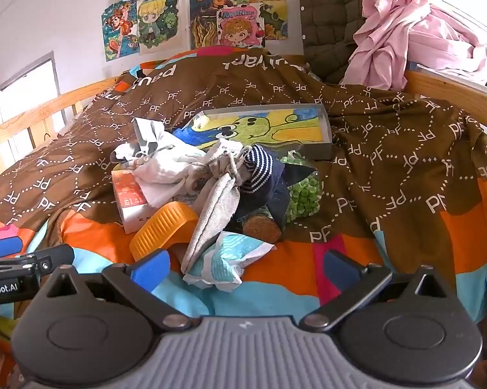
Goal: Organize soft objects
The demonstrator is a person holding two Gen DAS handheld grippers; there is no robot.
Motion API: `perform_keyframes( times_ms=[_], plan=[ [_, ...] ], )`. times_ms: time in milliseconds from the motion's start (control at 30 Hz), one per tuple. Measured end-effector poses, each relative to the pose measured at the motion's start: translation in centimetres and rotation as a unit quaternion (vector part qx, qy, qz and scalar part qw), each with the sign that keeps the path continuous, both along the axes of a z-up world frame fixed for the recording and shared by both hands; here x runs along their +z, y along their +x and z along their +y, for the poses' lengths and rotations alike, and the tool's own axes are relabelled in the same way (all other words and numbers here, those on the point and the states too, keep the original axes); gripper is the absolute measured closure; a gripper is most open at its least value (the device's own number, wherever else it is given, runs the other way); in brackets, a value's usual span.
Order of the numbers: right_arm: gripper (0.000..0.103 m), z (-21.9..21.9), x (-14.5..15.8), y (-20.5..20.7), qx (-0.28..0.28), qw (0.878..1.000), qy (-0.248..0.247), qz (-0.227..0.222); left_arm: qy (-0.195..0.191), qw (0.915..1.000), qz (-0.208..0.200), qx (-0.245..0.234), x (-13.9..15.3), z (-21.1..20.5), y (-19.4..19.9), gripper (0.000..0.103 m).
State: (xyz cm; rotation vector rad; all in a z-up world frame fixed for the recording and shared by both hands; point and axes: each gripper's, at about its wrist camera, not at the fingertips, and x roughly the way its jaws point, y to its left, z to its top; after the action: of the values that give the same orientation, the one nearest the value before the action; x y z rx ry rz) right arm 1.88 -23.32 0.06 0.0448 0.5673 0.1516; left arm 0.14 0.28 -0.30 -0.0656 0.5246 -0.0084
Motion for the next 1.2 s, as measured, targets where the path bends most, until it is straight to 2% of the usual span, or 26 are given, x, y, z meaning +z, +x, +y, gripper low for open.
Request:
perform_keyframes(
  times_ms=[1200],
  plan=[
    [0.0, 0.2, 0.0, 0.14, 0.0, 1.0, 0.001, 0.001, -0.002, 1.0, 0.001, 0.009, -0.11, 0.27, -0.13, 0.001]
  ],
)
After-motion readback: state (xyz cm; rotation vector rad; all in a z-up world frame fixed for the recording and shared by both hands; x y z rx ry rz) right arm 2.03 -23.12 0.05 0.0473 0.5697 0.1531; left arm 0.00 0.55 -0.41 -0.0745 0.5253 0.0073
